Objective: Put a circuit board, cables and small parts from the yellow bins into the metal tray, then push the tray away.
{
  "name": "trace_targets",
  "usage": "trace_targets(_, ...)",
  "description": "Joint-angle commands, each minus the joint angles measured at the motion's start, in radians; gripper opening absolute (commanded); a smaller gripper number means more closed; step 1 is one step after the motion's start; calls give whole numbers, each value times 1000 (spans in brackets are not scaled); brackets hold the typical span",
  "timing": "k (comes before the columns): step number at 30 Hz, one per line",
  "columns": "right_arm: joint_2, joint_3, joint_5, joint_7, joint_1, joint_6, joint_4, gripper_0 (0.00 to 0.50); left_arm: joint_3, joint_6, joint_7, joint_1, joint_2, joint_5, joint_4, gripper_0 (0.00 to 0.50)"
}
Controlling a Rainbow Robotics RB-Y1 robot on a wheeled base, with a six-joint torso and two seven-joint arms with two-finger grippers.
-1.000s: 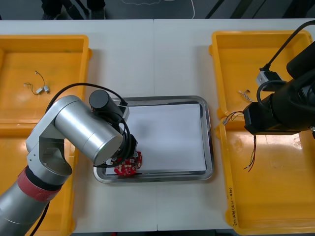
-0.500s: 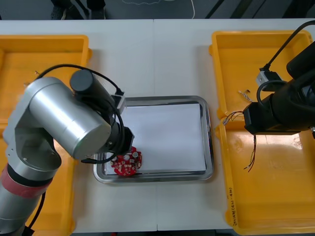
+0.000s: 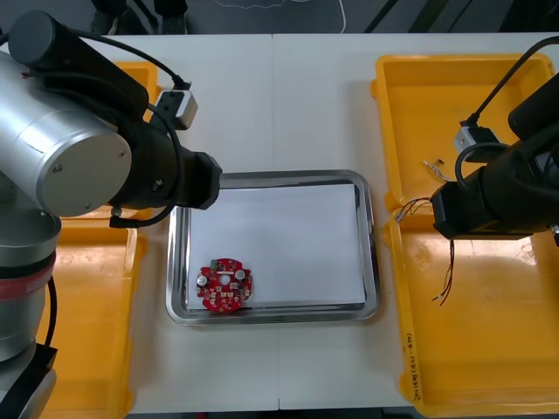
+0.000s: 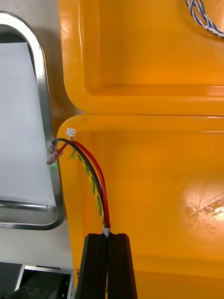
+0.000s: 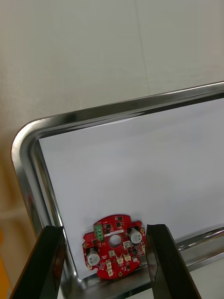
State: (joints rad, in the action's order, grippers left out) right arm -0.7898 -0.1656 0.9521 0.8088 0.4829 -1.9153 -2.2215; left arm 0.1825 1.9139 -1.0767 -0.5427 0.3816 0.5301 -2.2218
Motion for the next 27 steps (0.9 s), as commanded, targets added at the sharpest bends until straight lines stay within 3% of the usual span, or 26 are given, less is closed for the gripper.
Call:
trace_targets(1,14,-11,-7,-20,28,-5,-9,0,-64,6,54,-65,63,60,-33,500)
trace_targets(12,6,-9,-7,16,29,-5,-1,0,-179,6,73,-151,210,209,79,500)
trace_targets(16,6,-9,-6,104,37,-5,-1,0,-204,6,69,-192,269,254,165,500)
trace_targets(27,37,-34,36,290,80,-4,-1,0,-248,6,41,-243,359,261,317,500)
